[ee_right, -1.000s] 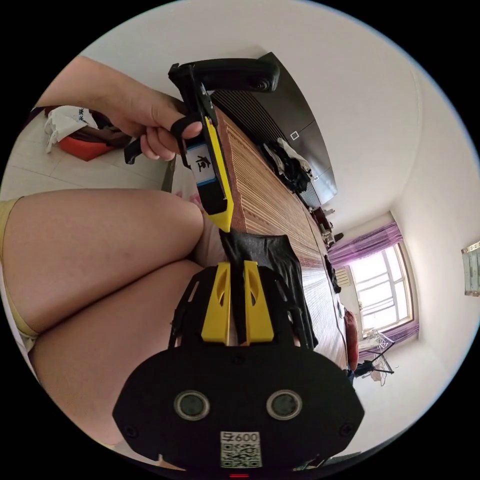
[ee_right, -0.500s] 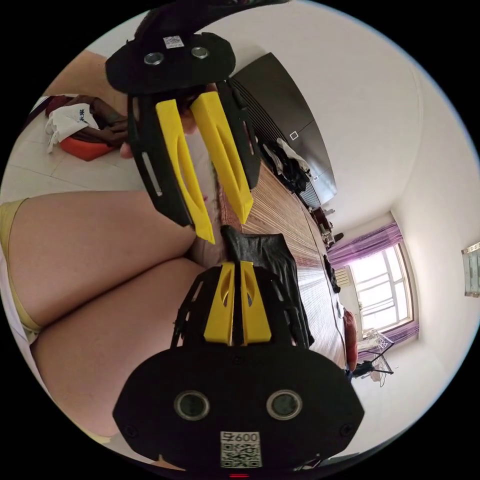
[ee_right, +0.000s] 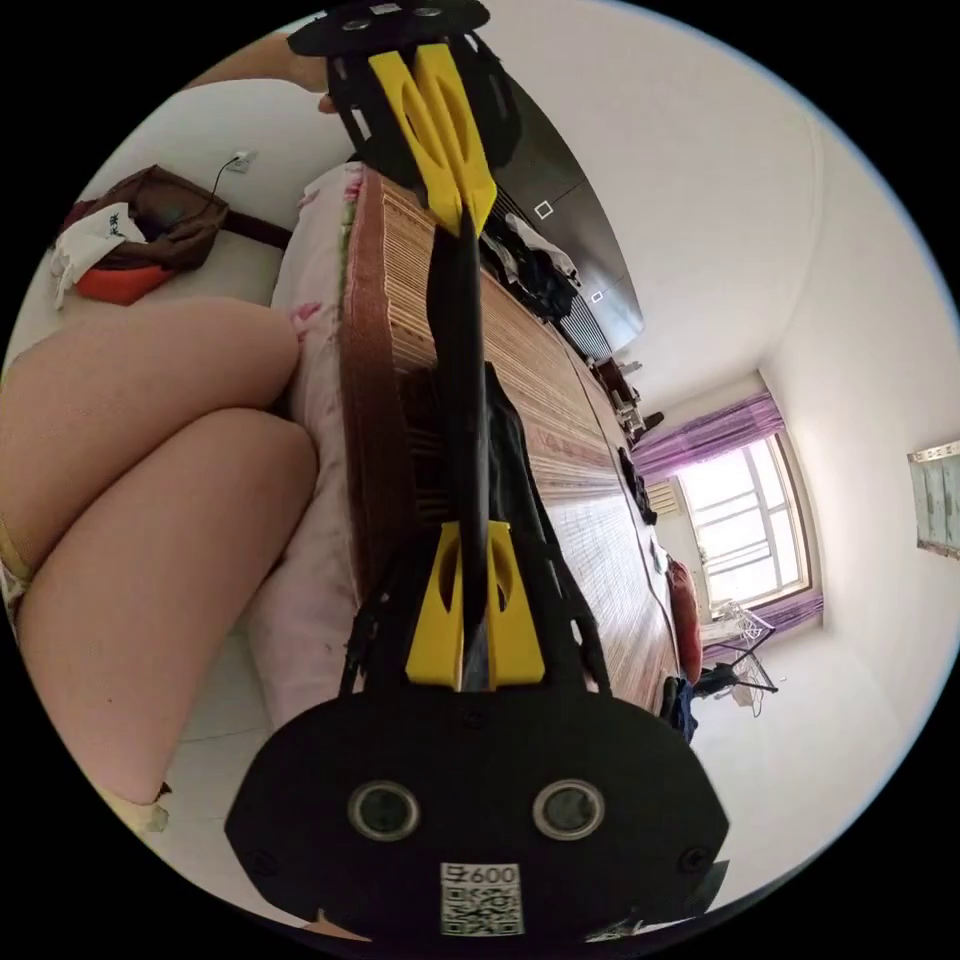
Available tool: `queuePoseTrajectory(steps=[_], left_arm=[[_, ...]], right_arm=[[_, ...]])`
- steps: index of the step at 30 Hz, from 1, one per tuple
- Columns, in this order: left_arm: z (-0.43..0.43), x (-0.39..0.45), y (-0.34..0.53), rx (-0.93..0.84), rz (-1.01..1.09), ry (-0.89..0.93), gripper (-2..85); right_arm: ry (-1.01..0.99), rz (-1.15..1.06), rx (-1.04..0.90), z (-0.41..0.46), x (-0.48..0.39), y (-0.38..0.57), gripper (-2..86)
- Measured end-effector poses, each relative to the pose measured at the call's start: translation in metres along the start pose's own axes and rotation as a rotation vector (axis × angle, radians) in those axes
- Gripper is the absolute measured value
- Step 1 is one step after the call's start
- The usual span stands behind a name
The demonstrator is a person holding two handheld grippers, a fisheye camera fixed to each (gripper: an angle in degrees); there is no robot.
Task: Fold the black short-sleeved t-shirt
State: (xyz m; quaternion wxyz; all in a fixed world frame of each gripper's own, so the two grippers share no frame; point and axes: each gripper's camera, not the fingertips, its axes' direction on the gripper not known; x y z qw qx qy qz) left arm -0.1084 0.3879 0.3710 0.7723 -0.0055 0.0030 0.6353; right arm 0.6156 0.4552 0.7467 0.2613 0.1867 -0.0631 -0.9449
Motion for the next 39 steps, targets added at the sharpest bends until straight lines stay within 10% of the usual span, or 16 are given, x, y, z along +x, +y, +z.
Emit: queuePoseTrajectory(steps=[14,26,39], left_arm=[[0.006,0.013,-0.006,-0.004,-0.145,0.096,1.4],[0.055,-0.252,-0.035,0.125,-0.276,-0.265,1.7],[0.127,0.048,0.012,-0.022,-0.298,0.227,2.1]], right_arm=[[0.044,-0.127,-0.123,-0.033,0.040,0.036,-0.8],[0.374,0.074,-0.035,-0.078,0.351,-0.077,-0.8],[0.133,0.085,-0.339,-0.041,0.030,0.002,-0.7]])
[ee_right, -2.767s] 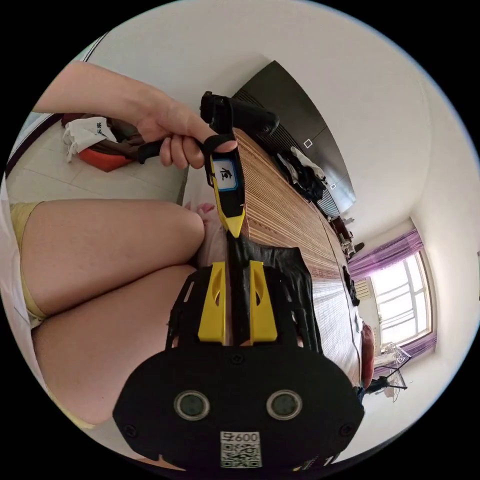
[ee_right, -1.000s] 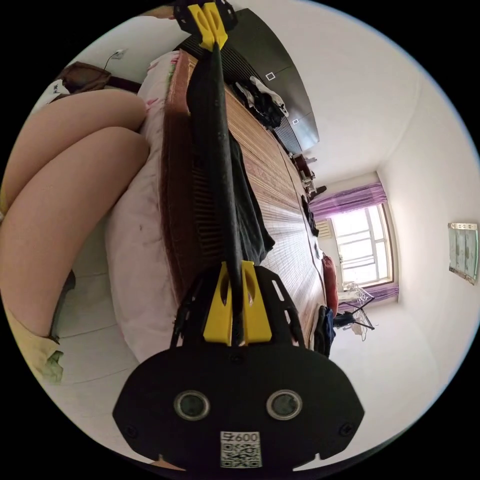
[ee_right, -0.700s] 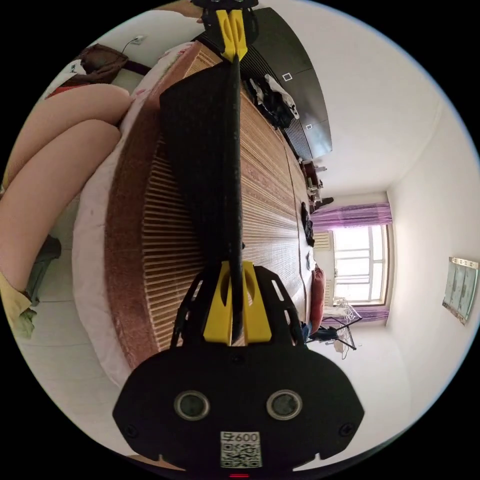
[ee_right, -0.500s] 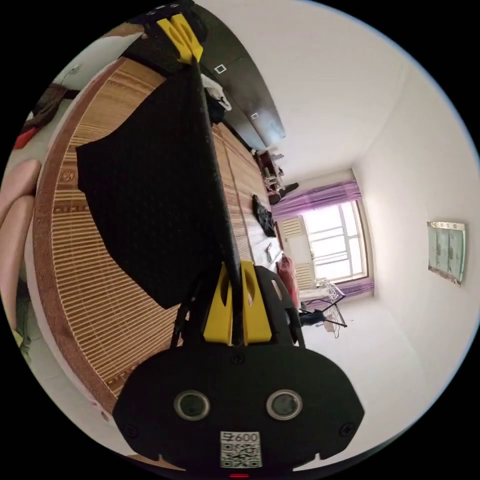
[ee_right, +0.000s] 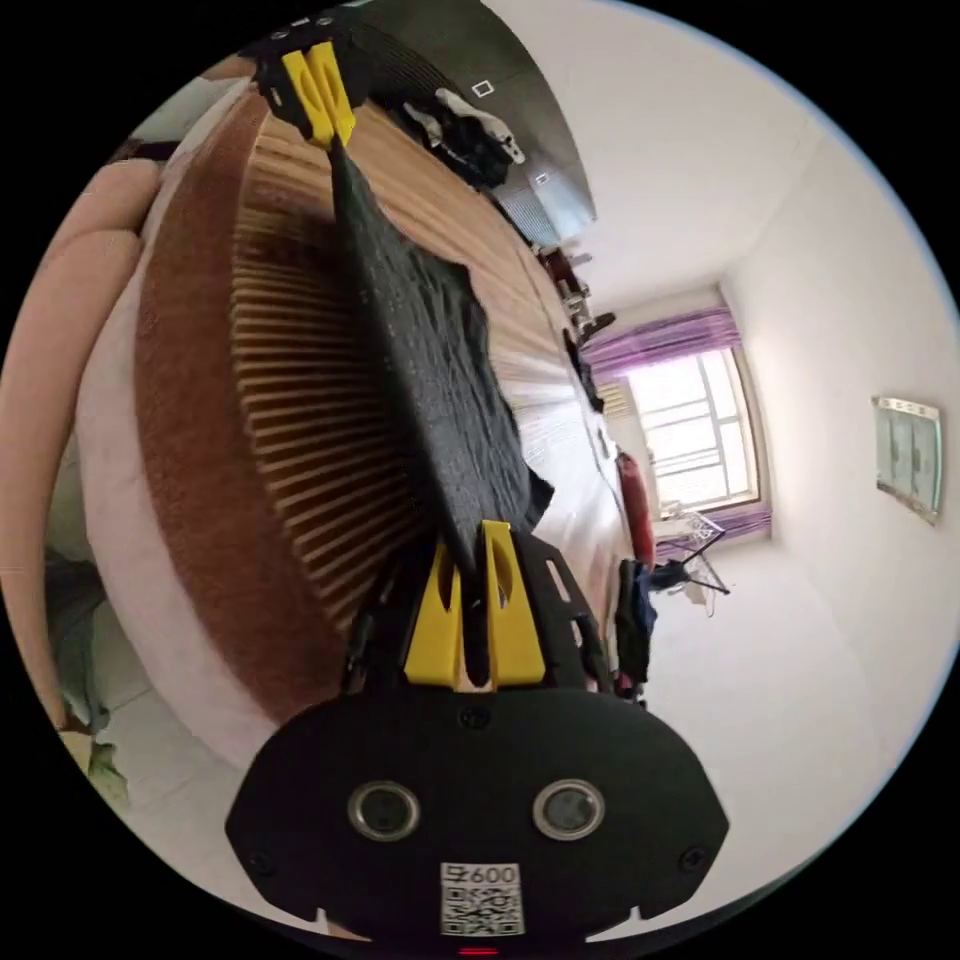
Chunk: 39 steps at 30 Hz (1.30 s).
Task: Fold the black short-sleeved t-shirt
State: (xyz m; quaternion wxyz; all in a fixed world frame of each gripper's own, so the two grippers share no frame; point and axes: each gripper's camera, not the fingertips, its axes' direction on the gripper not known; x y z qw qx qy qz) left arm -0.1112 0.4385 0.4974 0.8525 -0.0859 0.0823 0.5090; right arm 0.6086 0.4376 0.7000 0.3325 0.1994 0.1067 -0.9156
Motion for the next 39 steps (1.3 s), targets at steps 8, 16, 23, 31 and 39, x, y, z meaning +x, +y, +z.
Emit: queuePoseTrajectory(steps=[8,16,23,31,39], left_arm=[[-0.070,0.032,0.047,-0.025,-0.269,-0.107,2.1],[-0.128,-0.025,0.034,0.110,-0.448,-0.092,1.5],[-0.108,-0.105,-0.007,0.174,-0.588,0.146,1.8],[-0.103,-0.157,0.014,0.030,-0.696,0.340,2.8],[-0.160,-0.214,0.019,0.096,-0.819,0.471,5.4]], right_arm=[[0.166,0.038,-0.071,-0.084,0.010,0.083,-0.4],[0.016,0.478,-0.074,-0.123,0.137,0.145,-0.8],[-0.555,0.911,0.174,-0.116,0.210,0.163,-0.8],[-0.476,0.794,0.196,-0.129,0.232,0.219,-0.8],[-0.333,0.511,0.043,-0.159,0.304,0.193,-0.8]])
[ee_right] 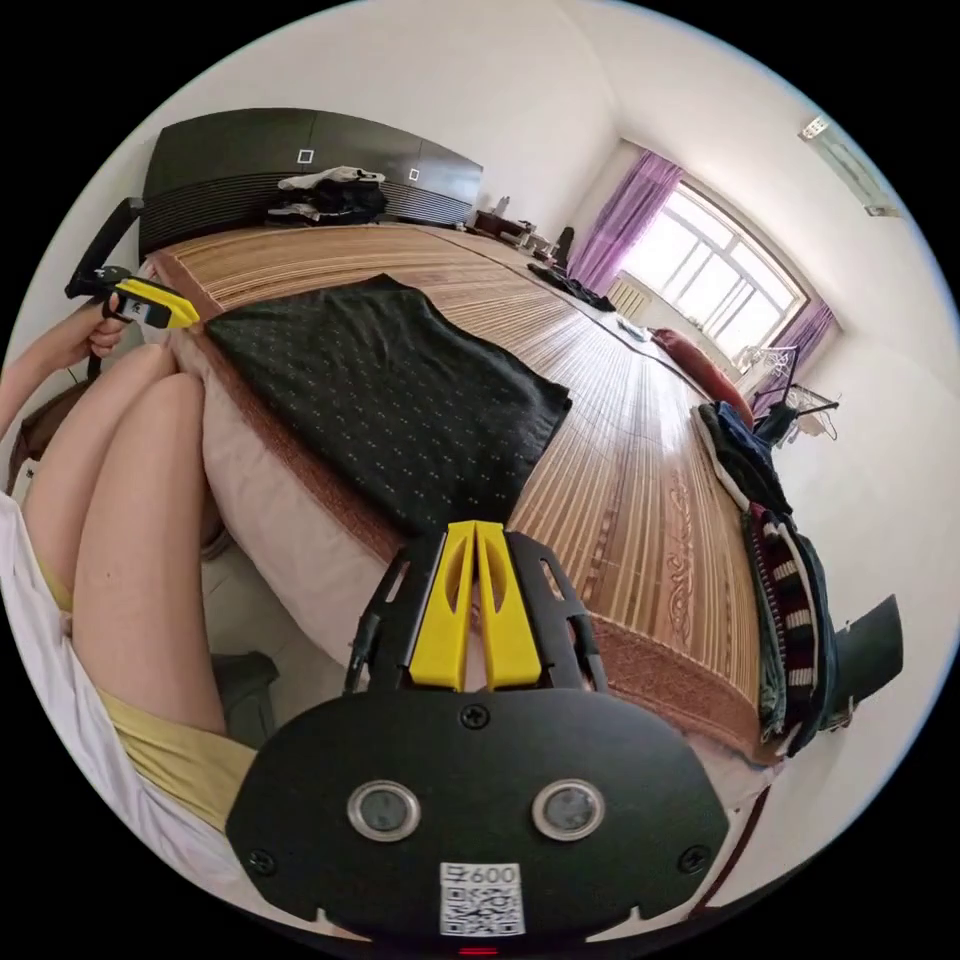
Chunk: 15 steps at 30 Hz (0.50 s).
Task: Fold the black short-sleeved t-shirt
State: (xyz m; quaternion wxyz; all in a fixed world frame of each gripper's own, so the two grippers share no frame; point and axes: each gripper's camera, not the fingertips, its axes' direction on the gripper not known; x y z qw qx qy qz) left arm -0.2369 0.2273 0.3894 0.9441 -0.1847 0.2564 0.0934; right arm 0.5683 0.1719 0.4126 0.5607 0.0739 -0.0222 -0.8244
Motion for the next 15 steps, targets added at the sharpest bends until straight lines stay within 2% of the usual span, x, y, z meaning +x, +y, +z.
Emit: queuePoseTrajectory(steps=[2,4,8,10,11,13,15], left_arm=[[-0.024,0.006,-0.019,0.065,0.028,-0.035,4.7],[-0.043,0.005,-0.064,0.137,0.056,-0.087,3.0],[-0.026,-0.025,-0.168,0.129,-0.002,-0.087,1.2],[0.002,-0.062,-0.230,0.180,-0.169,-0.040,0.7],[0.013,-0.071,-0.245,0.177,-0.186,0.005,0.6],[0.053,-0.095,-0.284,0.069,-0.242,0.105,0.5],[0.102,-0.112,-0.312,-0.138,-0.251,0.073,0.4]], right_arm=[[-0.008,0.084,0.189,-0.040,0.038,-0.022,-0.8],[-0.127,0.133,0.261,-0.051,0.066,-0.054,-0.8],[-0.582,0.139,0.174,0.013,0.103,-0.175,-0.8],[-0.704,0.188,0.153,0.060,0.108,-0.222,-0.8],[-0.770,0.232,0.093,0.096,0.110,-0.252,-0.8],[-0.851,0.268,0.003,0.142,0.112,-0.289,-0.8],[-0.796,0.281,-0.132,0.177,0.116,-0.305,-0.8]])
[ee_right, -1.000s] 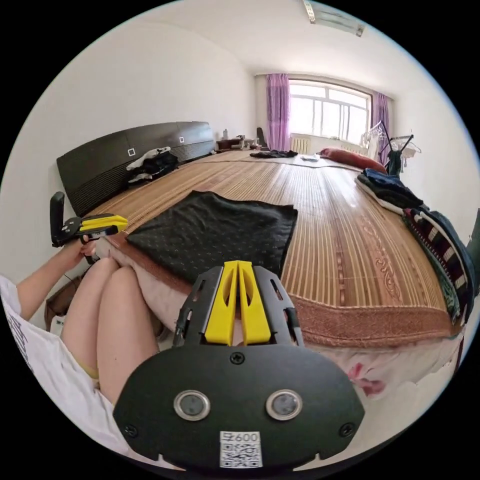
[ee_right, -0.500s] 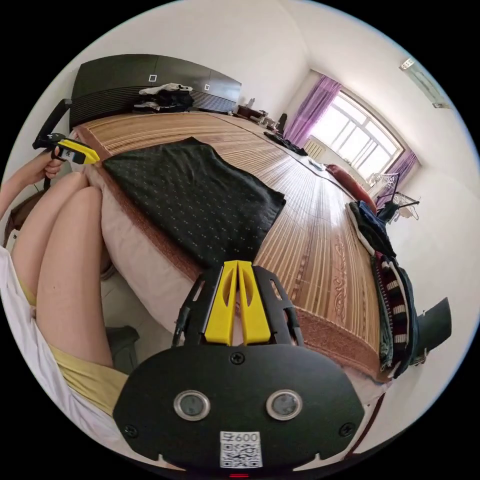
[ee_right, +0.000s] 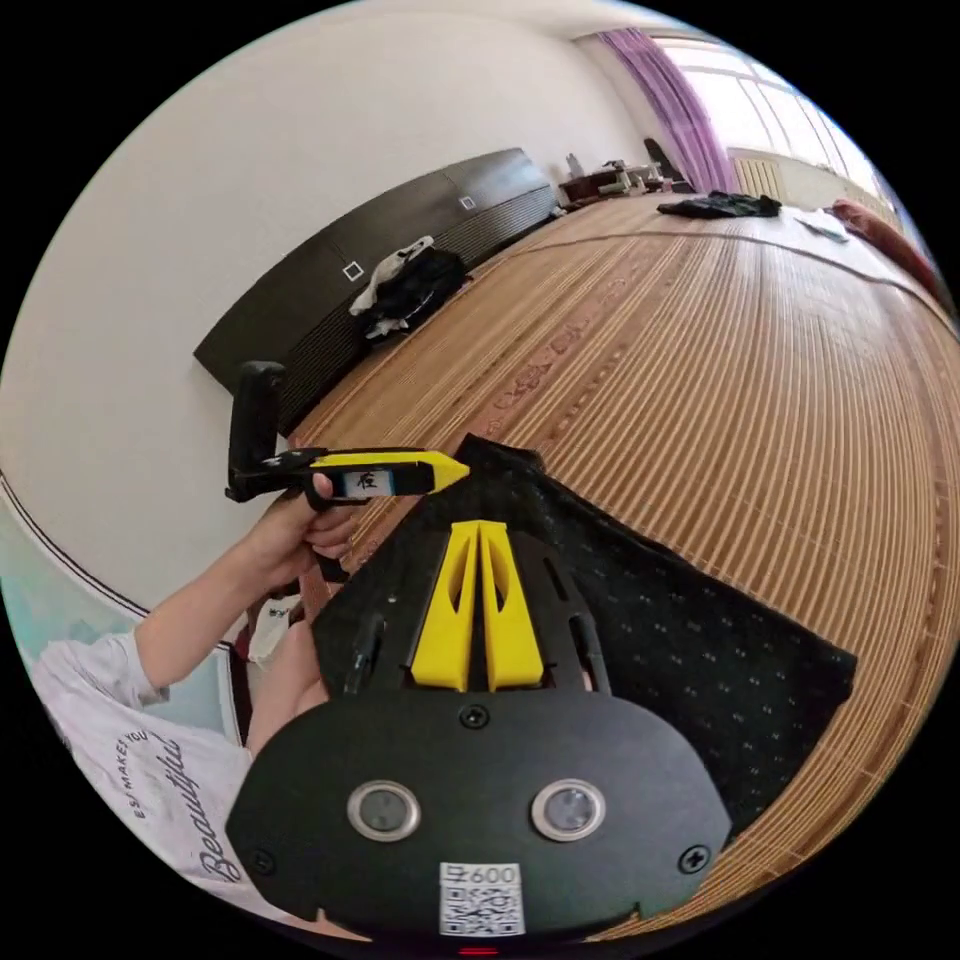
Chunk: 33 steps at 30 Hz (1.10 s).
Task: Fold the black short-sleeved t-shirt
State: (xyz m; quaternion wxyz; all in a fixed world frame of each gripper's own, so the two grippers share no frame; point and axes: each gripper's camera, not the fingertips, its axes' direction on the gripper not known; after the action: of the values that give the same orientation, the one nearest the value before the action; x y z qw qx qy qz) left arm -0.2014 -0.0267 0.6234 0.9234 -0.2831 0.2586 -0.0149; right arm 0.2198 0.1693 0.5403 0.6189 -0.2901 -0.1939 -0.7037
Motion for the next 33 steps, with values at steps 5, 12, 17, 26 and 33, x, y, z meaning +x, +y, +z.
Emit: queuePoseTrajectory(steps=[5,12,17,26,33], left_arm=[[-0.009,-0.014,-0.010,-0.026,0.026,0.017,0.5],[-0.033,0.014,-0.029,-0.028,0.076,-0.092,0.6],[-0.052,0.023,-0.035,-0.009,0.099,-0.102,0.4],[-0.127,0.077,0.040,-0.244,0.413,0.041,0.6],[-0.135,0.018,0.089,-0.174,0.225,0.103,0.3]], right_arm=[[0.088,0.135,0.051,-0.075,0.083,0.038,-0.8],[0.294,0.489,0.258,-0.192,0.170,0.135,-0.9],[0.192,0.273,0.412,-0.194,0.088,0.128,-0.9],[0.114,-0.195,-0.034,-0.083,-0.113,0.164,-0.8],[0.180,0.078,0.141,-0.064,-0.089,0.249,-0.8]])
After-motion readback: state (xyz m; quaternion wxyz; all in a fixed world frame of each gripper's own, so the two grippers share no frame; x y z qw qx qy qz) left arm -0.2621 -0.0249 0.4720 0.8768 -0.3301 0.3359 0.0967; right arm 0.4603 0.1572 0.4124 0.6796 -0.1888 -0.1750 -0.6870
